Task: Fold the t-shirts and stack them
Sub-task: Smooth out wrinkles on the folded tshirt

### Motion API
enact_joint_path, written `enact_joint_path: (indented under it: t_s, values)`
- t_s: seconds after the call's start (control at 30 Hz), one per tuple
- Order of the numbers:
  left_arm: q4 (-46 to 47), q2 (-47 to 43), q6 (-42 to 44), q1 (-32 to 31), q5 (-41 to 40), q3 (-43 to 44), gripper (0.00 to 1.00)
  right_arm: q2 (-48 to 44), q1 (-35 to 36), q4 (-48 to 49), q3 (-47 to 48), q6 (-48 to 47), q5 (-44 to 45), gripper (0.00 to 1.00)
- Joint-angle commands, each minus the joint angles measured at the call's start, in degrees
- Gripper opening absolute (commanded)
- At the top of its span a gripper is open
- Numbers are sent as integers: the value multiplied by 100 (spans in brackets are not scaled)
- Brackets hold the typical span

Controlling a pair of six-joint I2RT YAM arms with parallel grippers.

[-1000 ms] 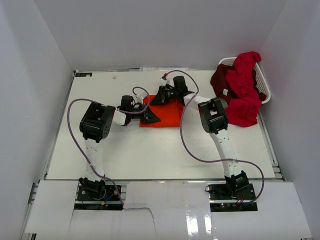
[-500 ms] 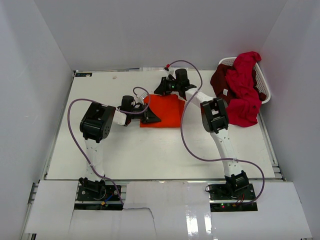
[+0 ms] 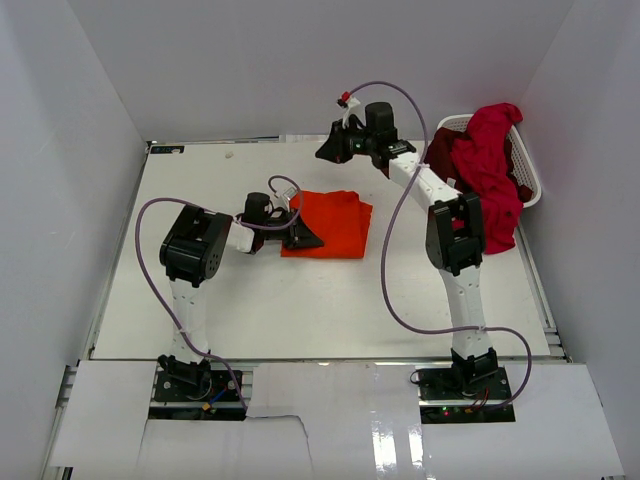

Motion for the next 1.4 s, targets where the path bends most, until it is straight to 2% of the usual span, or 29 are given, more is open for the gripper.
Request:
enact_joint_path:
  t_s: [0.0, 0.17, 0.33, 0.63, 0.8, 1.07, 1.37]
  values:
    - [-709, 19, 356, -138, -403, -281, 8, -292, -22, -704, -44, 126, -428, 10]
    - [-718, -34, 356, -138, -429, -290, 8, -634, -39, -881, -974, 531, -727, 8]
    - [-727, -52, 383, -138, -438, -316, 8, -864, -101, -556, -1923, 777, -1096, 8]
    - [-727, -17, 365, -138, -403, -255, 8, -978, -250, -416, -2653, 1032, -1711, 8]
    - [-735, -8, 383, -138, -403, -246, 8, -1014, -426, -37, -3242, 1103, -1572, 8]
    - [-753, 19, 391, -138, -394, -220, 8, -531, -716, 657, -3296, 1331, -1597, 8]
    - [-797, 1, 435, -138, -394, -220, 8, 190, -1041, 921, -2533, 1691, -1536, 8]
